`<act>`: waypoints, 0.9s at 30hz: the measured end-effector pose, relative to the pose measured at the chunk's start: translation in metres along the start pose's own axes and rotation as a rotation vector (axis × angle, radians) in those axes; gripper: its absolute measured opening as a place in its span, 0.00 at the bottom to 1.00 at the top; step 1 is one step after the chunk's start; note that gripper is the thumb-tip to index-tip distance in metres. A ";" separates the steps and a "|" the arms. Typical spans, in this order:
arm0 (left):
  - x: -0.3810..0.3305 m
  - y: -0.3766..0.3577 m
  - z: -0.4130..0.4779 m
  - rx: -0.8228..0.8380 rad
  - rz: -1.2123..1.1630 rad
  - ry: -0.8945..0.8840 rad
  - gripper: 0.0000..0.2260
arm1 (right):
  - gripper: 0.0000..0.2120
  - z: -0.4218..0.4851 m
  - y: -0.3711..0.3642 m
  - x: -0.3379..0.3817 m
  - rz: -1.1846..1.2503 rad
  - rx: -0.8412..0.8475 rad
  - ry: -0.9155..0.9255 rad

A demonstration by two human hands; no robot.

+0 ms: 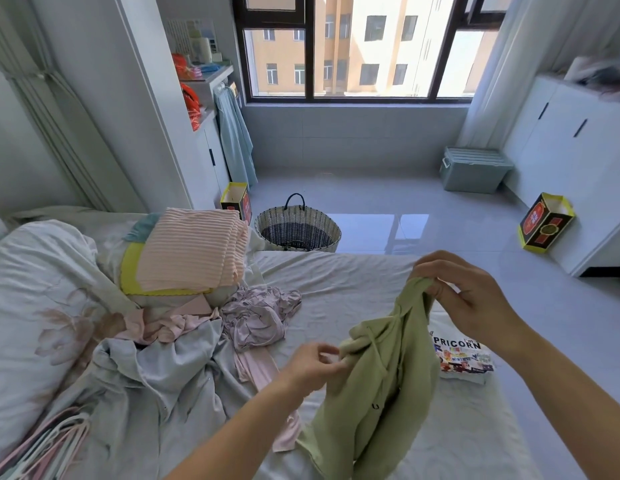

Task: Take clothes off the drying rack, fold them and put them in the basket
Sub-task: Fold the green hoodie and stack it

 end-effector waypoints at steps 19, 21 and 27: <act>-0.169 0.066 -0.027 -0.391 -0.110 -0.585 0.19 | 0.14 -0.045 -0.004 -0.065 -0.131 0.197 -0.129; -0.180 0.070 -0.026 -0.377 -0.113 -0.607 0.19 | 0.08 -0.041 -0.012 -0.064 -0.287 0.262 -0.030; -0.204 0.088 -0.025 -0.351 -0.031 -0.669 0.20 | 0.18 -0.030 -0.045 -0.069 -0.620 0.448 0.255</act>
Point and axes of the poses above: each hand's wrist, its own z-axis towards the middle knuckle, its own y-axis out of the back of the hand, x = y × z, the point moved 5 cm from there along z, towards the middle knuckle, and after that the axes turned 8 degrees about -x, right-handed, at the moved point
